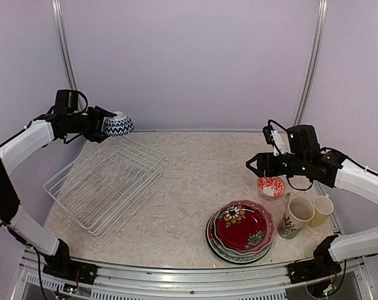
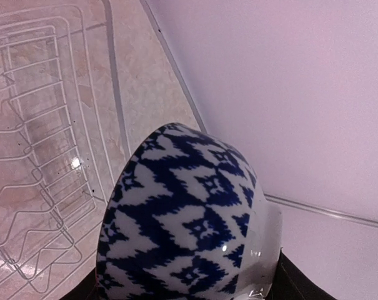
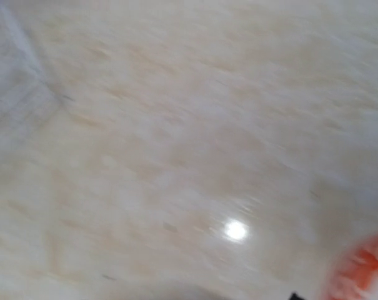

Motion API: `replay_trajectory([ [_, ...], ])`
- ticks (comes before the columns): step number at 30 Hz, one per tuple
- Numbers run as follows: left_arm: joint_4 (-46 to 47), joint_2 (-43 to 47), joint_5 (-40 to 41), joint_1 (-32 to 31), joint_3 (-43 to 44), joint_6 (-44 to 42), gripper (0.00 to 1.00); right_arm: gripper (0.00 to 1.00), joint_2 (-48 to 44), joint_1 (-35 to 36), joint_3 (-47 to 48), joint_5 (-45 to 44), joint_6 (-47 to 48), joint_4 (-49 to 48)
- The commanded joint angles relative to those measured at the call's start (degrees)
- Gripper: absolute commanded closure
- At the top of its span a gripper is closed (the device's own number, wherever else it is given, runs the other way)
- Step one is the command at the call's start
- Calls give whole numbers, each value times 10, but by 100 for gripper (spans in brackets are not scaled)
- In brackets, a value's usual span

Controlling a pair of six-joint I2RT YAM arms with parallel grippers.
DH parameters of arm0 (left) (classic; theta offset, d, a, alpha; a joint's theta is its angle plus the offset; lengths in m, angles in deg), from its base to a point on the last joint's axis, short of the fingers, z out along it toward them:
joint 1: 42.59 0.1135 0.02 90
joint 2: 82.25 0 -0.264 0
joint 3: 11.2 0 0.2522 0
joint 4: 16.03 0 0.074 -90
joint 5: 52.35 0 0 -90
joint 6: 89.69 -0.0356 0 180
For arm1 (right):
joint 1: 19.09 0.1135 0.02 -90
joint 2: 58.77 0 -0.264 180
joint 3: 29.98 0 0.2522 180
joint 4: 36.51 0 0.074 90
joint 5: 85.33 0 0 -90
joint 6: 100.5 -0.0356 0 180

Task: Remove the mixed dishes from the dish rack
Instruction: Grab the bowl from the dish rack, then pass from the left arm to the right

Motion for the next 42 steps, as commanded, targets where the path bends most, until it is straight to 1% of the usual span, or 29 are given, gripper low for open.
replay_trajectory([
  [1, 101, 40, -90, -50, 6, -78, 64, 33, 31, -3, 29, 113, -67, -95],
  [5, 140, 62, -112, -108, 15, -128, 65, 25, 71, -4, 31, 212, -141, -199],
  [9, 189, 68, -136, -163, 14, -157, 65, 16, 114, -2, 18, 302, -253, -379],
  [12, 221, 57, -162, -193, 12, -156, 66, 9, 151, 9, 19, 340, -339, -492],
  [18, 318, 21, -206, -243, 14, -135, 69, 2, 224, 42, 30, 362, -484, -706],
  [23, 367, -8, -229, -274, 19, -128, 70, 2, 283, 65, 44, 358, -585, -871],
  [27, 401, -28, -240, -291, 14, -115, 71, 3, 313, 74, 57, 354, -628, -950],
  [30, 416, -42, -243, -303, 11, -110, 71, 8, 321, 79, 65, 349, -637, -983],
  [32, 433, -51, -247, -308, 6, -101, 71, 14, 323, 82, 68, 345, -641, -1002],
  [33, 444, -55, -248, -311, 3, -96, 71, 20, 326, 84, 67, 341, -647, -1018],
  [34, 457, -59, -249, -312, 0, -90, 71, 28, 329, 85, 67, 338, -654, -1037],
  [36, 480, -64, -251, -313, -6, -78, 72, 43, 336, 88, 68, 337, -668, -1062],
  [37, 492, -65, -251, -313, -9, -70, 72, 48, 340, 89, 69, 338, -671, -1069],
  [42, 534, -81, -255, -321, -16, -45, 72, 66, 348, 92, 68, 333, -681, -1106],
])
